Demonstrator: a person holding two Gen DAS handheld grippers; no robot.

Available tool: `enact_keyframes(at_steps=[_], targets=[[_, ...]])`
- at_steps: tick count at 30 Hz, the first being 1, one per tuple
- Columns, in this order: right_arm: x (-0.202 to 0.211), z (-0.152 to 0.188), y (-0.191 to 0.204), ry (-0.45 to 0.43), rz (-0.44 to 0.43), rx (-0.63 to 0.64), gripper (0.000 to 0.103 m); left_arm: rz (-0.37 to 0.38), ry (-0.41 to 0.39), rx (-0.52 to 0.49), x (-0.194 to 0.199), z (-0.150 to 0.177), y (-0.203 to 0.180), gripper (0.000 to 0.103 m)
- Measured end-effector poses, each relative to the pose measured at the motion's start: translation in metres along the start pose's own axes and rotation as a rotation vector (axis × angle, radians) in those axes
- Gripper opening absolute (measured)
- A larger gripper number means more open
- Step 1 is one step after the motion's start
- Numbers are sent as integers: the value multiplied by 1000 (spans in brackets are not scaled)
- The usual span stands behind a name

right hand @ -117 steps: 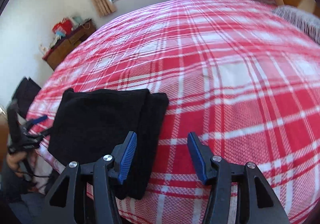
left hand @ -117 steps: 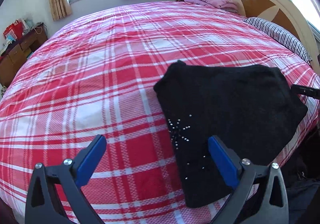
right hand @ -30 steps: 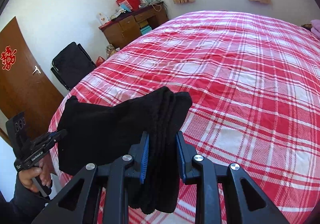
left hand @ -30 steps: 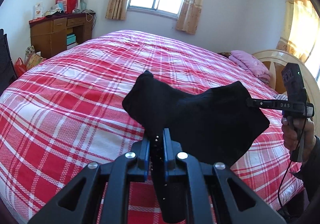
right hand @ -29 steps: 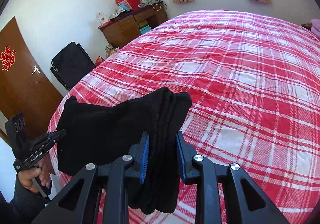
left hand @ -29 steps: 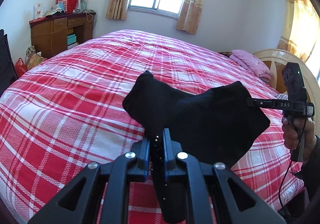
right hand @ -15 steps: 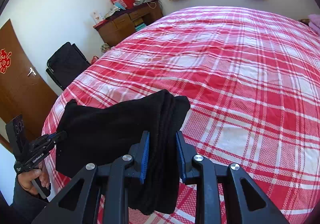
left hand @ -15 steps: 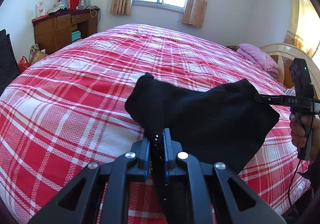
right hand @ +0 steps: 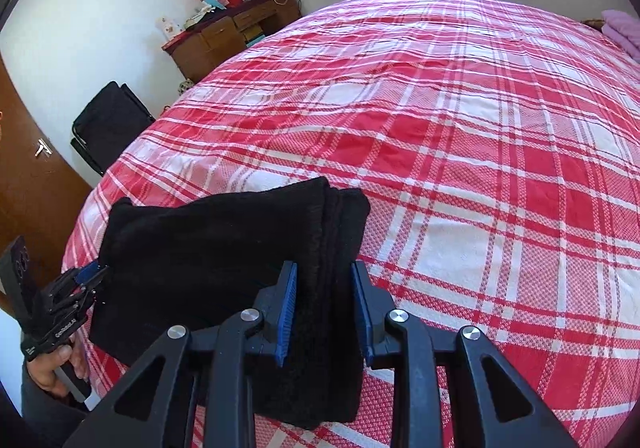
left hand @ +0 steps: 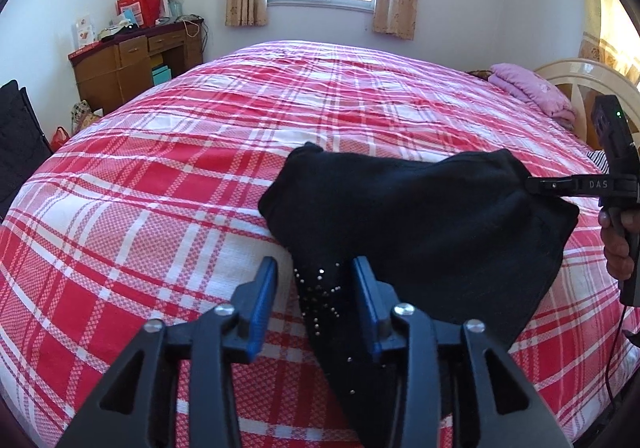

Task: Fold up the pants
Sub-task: 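Lower the pants onto the bed and open both grippers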

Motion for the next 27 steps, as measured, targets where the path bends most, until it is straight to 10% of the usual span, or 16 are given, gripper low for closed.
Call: enact_keyframes(at_steps=[13, 27], targets=[[15, 8, -18, -43, 100, 2, 58, -106, 37, -13, 2, 9, 16, 89], [106, 52, -22, -67, 216, 95, 59, -192, 27, -110, 51, 8, -4, 98]])
Point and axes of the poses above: each gripper's, at about its wrist camera, not at the fingertips, and x roughly against the way its jaws point, y to its left, z to its underside, the point moved 9 cm from there along -x, roughly the way its jaws point, and after that the axes turned 4 degrees about -y, right-handed, at the moved point
